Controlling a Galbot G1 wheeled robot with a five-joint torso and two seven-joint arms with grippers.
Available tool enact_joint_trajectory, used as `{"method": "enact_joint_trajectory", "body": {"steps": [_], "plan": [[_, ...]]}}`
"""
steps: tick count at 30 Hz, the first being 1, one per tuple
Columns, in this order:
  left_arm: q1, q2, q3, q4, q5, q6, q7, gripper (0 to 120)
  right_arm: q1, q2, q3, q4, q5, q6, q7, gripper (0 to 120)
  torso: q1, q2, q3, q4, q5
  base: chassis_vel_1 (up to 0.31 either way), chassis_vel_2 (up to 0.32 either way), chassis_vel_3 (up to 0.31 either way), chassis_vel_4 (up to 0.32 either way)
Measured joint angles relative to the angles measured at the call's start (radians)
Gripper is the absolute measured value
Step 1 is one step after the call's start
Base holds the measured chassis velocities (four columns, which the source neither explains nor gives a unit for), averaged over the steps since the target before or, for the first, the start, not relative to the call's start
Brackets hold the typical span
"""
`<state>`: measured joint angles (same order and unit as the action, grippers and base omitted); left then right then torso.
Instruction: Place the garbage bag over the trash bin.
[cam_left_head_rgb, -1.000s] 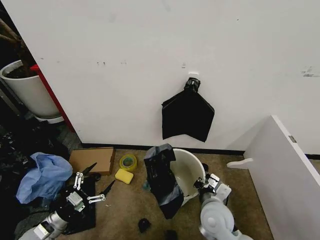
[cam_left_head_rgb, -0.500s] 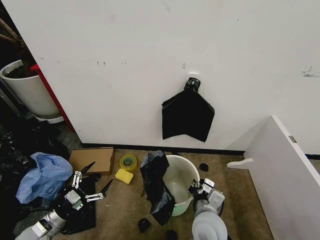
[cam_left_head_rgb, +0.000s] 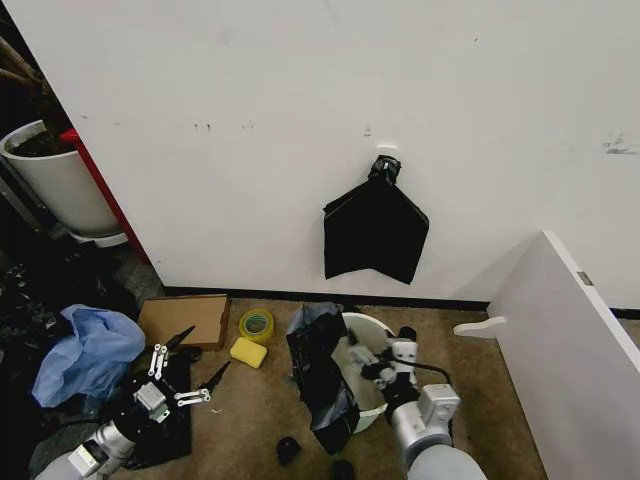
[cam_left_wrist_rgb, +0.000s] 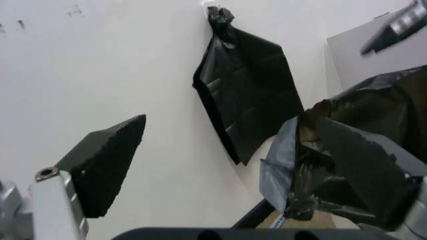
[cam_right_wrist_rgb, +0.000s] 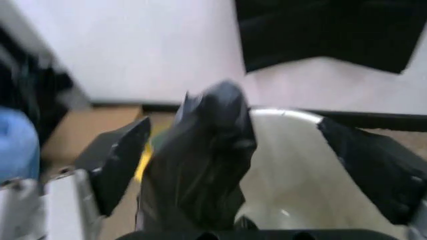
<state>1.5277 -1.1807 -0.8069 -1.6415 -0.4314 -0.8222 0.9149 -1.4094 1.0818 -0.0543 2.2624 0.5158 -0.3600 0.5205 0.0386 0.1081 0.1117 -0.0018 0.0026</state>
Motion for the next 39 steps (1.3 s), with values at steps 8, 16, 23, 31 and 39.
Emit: {"method": "enact_joint_trajectory", "body": {"steps": [8, 16, 23, 31, 39], "plan": [[0.001, -0.017, 0.000, 0.000, 0.017, 0.000, -0.015, 100, 0.050, 0.002, -0.037, -0.046, 0.024, -0.070, -0.042, 89, 0.000, 0.000, 0.000, -0.0001, 0.0000, 0.000, 0.000, 0.000, 0.000], [0.002, -0.027, 0.001, 0.000, 0.024, 0.000, -0.019, 100, 0.084, 0.024, -0.049, -0.086, 0.054, -0.117, -0.045, 60, 0.000, 0.000, 0.000, 0.0000, 0.0000, 0.000, 0.000, 0.000, 0.000], [0.028, -0.013, 0.115, -0.033, 0.011, 0.044, -0.127, 100, 0.073, 0.020, -0.024, -0.093, 0.069, -0.111, -0.026, 37, 0.000, 0.000, 0.000, -0.0001, 0.0001, 0.000, 0.000, 0.000, 0.000], [0.051, 0.018, 0.285, -0.129, -0.001, 0.204, -0.282, 100, 0.057, 0.012, 0.013, -0.108, 0.095, -0.086, 0.003, 7, 0.000, 0.000, 0.000, -0.0001, 0.0001, 0.000, 0.000, 0.000, 0.000], [0.052, 0.045, 0.326, -0.202, 0.032, 0.377, -0.484, 100, 0.048, 0.013, 0.024, -0.124, 0.072, -0.056, 0.011, 0, 0.000, 0.000, 0.000, -0.0002, 0.0000, 0.000, 0.000, 0.000, 0.000]]}}
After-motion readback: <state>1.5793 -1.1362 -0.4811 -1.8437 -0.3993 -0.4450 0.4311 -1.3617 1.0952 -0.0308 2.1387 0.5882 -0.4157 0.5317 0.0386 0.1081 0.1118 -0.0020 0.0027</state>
